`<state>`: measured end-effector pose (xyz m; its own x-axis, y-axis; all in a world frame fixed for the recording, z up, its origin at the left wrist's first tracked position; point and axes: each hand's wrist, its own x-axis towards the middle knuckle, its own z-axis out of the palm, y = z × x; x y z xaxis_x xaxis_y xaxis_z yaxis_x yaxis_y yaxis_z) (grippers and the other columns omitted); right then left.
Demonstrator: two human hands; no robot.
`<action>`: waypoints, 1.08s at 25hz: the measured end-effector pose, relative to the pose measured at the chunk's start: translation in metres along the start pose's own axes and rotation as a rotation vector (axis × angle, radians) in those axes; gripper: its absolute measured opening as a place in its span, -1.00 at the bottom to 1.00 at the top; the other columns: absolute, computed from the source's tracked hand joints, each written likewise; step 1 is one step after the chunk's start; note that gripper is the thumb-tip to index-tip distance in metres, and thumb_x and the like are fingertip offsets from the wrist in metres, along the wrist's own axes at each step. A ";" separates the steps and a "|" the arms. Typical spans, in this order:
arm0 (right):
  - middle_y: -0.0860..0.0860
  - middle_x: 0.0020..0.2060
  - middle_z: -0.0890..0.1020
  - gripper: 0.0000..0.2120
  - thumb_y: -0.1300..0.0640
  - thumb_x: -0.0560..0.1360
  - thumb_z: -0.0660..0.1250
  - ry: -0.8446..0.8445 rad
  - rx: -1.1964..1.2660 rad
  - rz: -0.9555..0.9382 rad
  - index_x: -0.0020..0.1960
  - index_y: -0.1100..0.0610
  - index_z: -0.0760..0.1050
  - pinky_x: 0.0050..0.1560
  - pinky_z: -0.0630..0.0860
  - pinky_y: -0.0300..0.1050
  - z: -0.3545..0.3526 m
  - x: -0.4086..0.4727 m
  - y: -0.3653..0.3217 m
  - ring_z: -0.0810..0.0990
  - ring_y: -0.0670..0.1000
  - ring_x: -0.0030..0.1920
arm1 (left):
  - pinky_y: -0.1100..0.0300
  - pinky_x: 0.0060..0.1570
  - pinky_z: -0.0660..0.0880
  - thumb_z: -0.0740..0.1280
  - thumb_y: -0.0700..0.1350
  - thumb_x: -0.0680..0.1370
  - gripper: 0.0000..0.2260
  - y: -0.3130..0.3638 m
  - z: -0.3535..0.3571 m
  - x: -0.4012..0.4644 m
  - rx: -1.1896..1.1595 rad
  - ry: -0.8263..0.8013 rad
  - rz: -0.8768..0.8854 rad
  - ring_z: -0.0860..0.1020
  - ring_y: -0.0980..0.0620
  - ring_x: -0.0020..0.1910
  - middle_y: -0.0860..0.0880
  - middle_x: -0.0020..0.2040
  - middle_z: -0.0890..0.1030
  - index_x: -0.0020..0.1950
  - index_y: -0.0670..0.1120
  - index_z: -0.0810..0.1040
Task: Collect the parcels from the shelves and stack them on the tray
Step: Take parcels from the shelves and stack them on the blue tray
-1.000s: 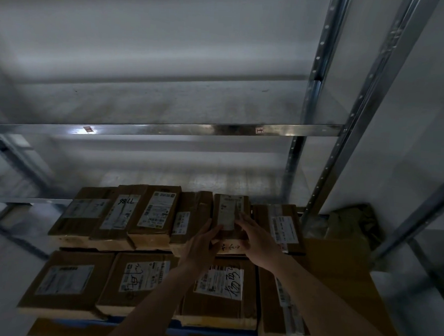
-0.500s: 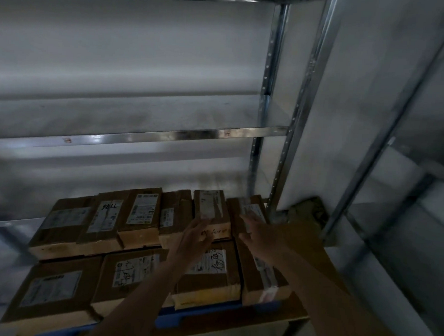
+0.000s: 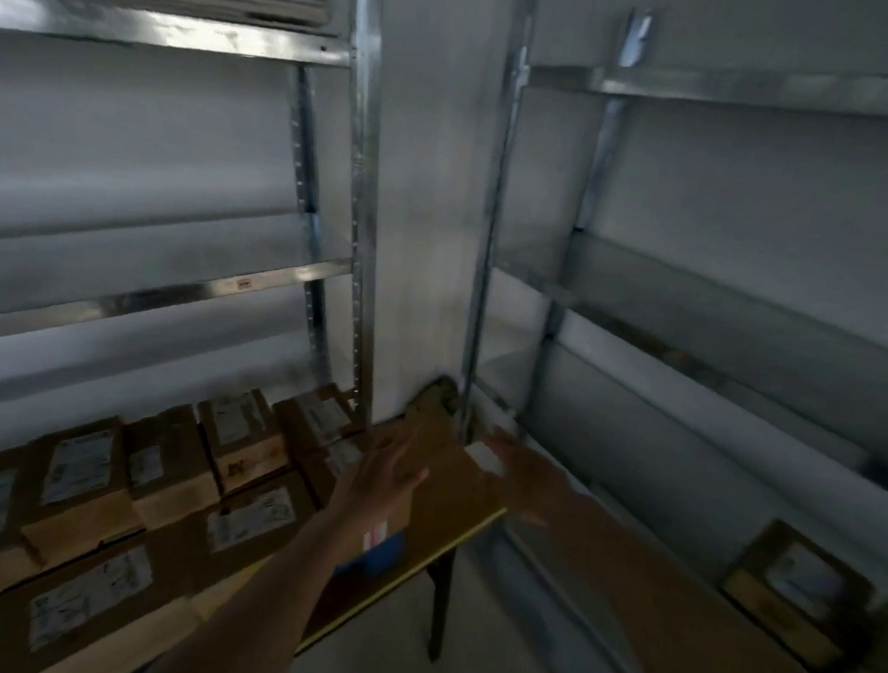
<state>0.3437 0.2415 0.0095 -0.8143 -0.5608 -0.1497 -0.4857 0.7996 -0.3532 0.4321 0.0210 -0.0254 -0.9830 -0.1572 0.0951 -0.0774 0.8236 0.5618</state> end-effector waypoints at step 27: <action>0.00 0.61 0.10 -0.45 -0.01 0.65 0.19 0.142 0.203 0.647 0.60 0.02 0.15 0.50 0.25 0.05 -0.001 -0.207 0.458 0.22 0.12 0.55 | 0.03 0.42 0.23 0.23 0.13 0.62 -0.51 0.356 0.408 0.105 -0.126 -0.495 0.466 0.16 0.03 0.55 0.05 0.59 0.15 0.55 0.14 0.23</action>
<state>0.2896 0.7240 -0.1200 -0.9607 0.0598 -0.2710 0.1694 0.8999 -0.4020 0.2338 0.5202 -0.1505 -0.8716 0.4898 -0.0197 0.3620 0.6702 0.6478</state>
